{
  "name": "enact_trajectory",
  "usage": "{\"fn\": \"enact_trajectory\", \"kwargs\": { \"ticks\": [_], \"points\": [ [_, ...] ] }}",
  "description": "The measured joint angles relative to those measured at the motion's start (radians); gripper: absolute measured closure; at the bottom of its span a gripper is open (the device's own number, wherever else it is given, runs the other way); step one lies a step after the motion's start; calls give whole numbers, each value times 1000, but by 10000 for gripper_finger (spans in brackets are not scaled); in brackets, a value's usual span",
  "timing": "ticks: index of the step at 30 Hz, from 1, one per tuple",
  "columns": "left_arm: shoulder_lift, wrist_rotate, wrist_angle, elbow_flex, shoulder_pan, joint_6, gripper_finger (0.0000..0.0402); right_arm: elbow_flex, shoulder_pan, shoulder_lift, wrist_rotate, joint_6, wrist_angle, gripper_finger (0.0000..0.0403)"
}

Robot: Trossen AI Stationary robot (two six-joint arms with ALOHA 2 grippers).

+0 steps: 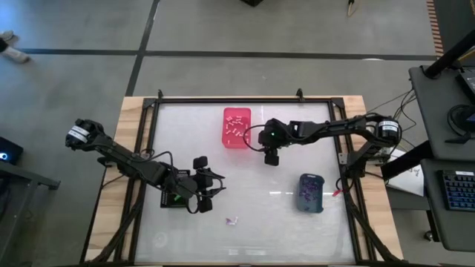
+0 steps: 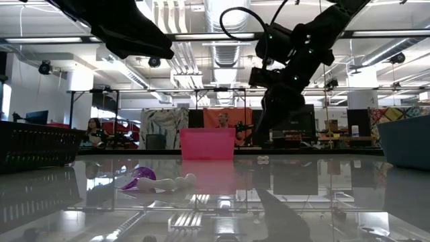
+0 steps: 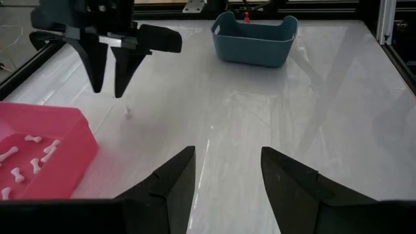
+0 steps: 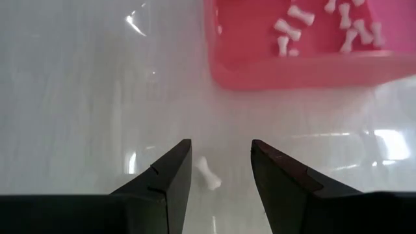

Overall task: Sort Halloween decoration
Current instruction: Put the bone toy into the red bin

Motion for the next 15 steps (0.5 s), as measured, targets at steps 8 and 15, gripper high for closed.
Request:
{"fn": "enact_trajectory", "kwargs": {
  "ticks": [8, 15],
  "points": [
    [0, -1, 7, 0, 0, 1, 244, -72, 0, 0, 0, 34, 44, 261],
    [0, -2, 27, 0, 0, 18, 244, -95, 0, 9, 0, 44, 87, 266]
  ]
}}
